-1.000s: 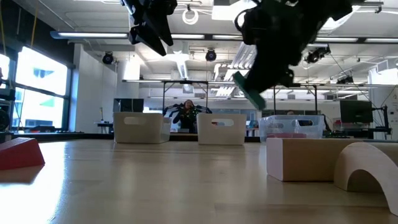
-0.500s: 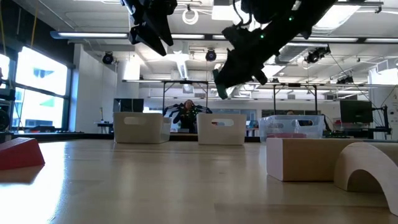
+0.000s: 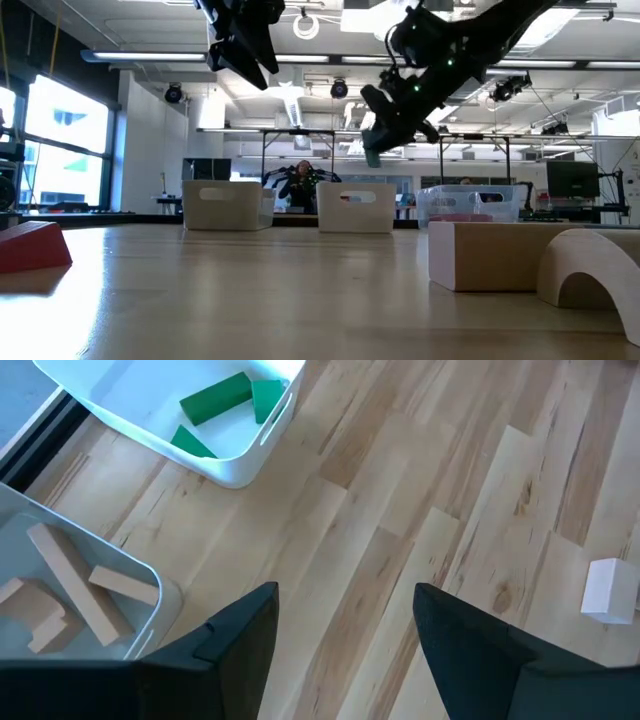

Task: Sort & place blocks by color
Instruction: Put the green block into the white bin, then put the brown block into the gray bin

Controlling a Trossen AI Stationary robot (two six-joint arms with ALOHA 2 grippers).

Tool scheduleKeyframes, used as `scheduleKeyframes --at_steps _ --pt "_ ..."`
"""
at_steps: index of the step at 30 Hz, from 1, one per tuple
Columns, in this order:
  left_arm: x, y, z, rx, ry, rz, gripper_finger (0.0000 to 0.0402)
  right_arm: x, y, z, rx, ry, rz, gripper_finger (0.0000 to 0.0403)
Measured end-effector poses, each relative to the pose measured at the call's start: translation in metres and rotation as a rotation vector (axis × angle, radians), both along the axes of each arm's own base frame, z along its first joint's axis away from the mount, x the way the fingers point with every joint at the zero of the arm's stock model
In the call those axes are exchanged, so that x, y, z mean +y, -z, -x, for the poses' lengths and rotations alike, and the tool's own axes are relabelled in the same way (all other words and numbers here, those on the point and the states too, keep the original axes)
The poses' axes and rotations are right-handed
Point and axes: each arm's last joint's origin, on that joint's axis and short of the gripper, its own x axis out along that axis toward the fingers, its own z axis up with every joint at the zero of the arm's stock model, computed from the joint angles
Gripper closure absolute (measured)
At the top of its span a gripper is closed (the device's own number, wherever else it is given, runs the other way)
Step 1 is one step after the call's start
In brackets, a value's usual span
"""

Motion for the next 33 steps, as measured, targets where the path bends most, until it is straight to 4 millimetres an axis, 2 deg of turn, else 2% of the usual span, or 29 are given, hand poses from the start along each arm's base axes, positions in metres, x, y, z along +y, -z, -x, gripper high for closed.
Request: scheduleKeyframes --at_steps 4,9,17,20,28,33 --pt "0.000 0.000 0.000 -0.001 0.000 0.000 0.0183 -0.012 0.016 -0.001 0.043 -0.020 -0.053 0.0330" --pt "0.000 0.000 0.000 -0.001 0.000 -0.001 0.0183 -0.016 0.032 -0.004 0.077 -0.033 -0.086 0.0329" --pt "0.000 0.000 0.000 0.000 -0.002 -0.003 0.0183 -0.022 0.040 -0.004 0.086 -0.079 -0.128 0.0327" --pt "0.000 0.000 0.000 -0.001 -0.004 -0.002 0.0183 -0.023 0.040 -0.004 0.086 -0.068 -0.119 0.0309" --pt "0.000 0.000 0.000 -0.007 -0.023 0.011 0.0183 -0.023 0.039 -0.005 0.074 -0.068 -0.112 0.0229" --pt "0.000 0.000 0.000 -0.006 -0.024 0.011 0.0183 -0.020 0.033 -0.004 0.037 -0.120 -0.147 0.0208"
